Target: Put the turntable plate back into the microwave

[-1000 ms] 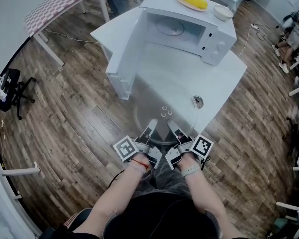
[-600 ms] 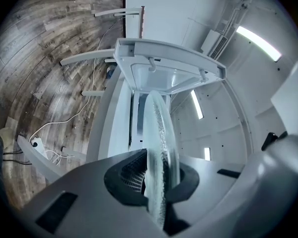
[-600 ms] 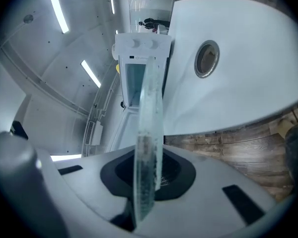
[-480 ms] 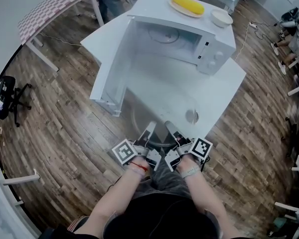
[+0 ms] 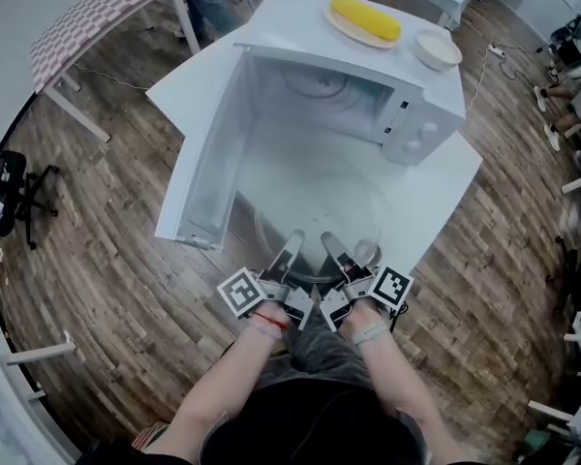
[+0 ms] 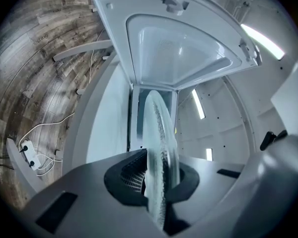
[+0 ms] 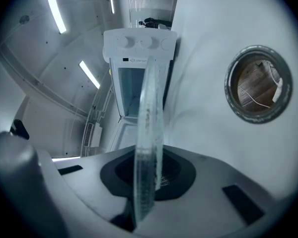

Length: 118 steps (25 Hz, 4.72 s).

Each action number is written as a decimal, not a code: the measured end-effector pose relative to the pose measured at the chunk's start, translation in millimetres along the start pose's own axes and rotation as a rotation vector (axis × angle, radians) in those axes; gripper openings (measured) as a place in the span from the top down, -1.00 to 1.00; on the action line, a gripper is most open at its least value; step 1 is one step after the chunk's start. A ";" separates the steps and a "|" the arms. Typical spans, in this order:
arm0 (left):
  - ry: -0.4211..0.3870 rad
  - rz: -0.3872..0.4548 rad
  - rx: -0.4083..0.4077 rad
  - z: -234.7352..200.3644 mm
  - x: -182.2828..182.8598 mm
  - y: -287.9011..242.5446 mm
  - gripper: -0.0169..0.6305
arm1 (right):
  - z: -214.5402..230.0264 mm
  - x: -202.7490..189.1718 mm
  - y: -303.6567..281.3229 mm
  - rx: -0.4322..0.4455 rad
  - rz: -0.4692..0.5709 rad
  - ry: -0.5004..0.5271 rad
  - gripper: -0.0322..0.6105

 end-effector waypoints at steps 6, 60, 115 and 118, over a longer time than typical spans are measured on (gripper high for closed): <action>-0.001 0.011 -0.003 -6.6 7.0 -23.1 0.85 | -0.3 19.8 -17.0 0.007 -0.010 -0.003 0.77; -0.025 0.030 0.006 -53.3 81.0 -155.0 0.85 | -4.7 122.7 -140.0 0.012 -0.025 0.000 0.77; 0.006 -0.035 -0.022 -54.8 90.9 -168.5 0.84 | -14.8 149.0 -180.5 0.032 -0.002 0.020 0.77; 0.024 -0.024 -0.027 -54.7 91.6 -169.5 0.84 | -19.9 146.7 -180.9 0.052 -0.004 0.040 0.73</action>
Point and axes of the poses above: the fingertips, and each gripper's own axes: y backward along the fingers, z to its right, x out of its top, the point moved 7 cm from there along y, backward along the fingers, and after that the axes turned 13 degrees about -y, right-handed, at the moved point
